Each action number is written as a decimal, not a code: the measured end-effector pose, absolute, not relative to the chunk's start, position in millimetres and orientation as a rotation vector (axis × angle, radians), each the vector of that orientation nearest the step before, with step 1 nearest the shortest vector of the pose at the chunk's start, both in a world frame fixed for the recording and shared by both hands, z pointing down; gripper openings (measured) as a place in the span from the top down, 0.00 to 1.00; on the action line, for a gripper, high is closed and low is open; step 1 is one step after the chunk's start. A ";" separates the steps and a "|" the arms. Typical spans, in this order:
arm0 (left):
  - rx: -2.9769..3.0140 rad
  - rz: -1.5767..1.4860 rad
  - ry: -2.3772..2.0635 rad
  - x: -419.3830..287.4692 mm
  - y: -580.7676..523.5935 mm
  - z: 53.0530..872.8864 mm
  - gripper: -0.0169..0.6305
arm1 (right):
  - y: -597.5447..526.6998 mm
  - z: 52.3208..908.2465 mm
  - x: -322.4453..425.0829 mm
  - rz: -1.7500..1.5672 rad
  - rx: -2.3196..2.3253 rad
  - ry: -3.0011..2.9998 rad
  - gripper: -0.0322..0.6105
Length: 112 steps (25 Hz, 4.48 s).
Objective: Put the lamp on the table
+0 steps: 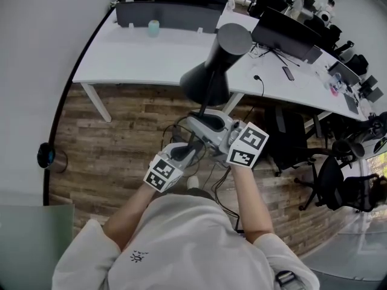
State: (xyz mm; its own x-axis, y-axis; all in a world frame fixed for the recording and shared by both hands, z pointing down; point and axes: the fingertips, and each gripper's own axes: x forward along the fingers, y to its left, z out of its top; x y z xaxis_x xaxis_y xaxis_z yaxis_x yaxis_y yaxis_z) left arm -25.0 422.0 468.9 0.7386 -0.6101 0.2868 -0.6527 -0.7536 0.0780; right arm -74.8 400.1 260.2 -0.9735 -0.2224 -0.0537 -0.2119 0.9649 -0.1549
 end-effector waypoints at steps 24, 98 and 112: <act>2.726 0.381 -1.053 -11.8 322.9 470.1 0.92 | 300.9 265.2 -64.2 -0.222 -0.257 3.038 0.91; 2.658 0.461 -1.014 48.8 -8.5 500.5 0.92 | -38.5 296.0 -12.1 -0.290 -0.237 3.064 0.91; 2.693 0.475 -0.892 19.2 -89.1 501.2 0.92 | -127.4 298.7 -43.9 -0.316 -0.354 3.060 0.91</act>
State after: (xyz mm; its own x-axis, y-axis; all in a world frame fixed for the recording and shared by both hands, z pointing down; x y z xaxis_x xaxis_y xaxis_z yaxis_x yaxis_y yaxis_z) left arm 19.2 -89.1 501.2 0.7576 -0.5271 0.3849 -0.6137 -0.7761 0.1452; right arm -43.9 -127.4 298.7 -0.9728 -0.2305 -0.0211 -0.2213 0.9530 -0.2070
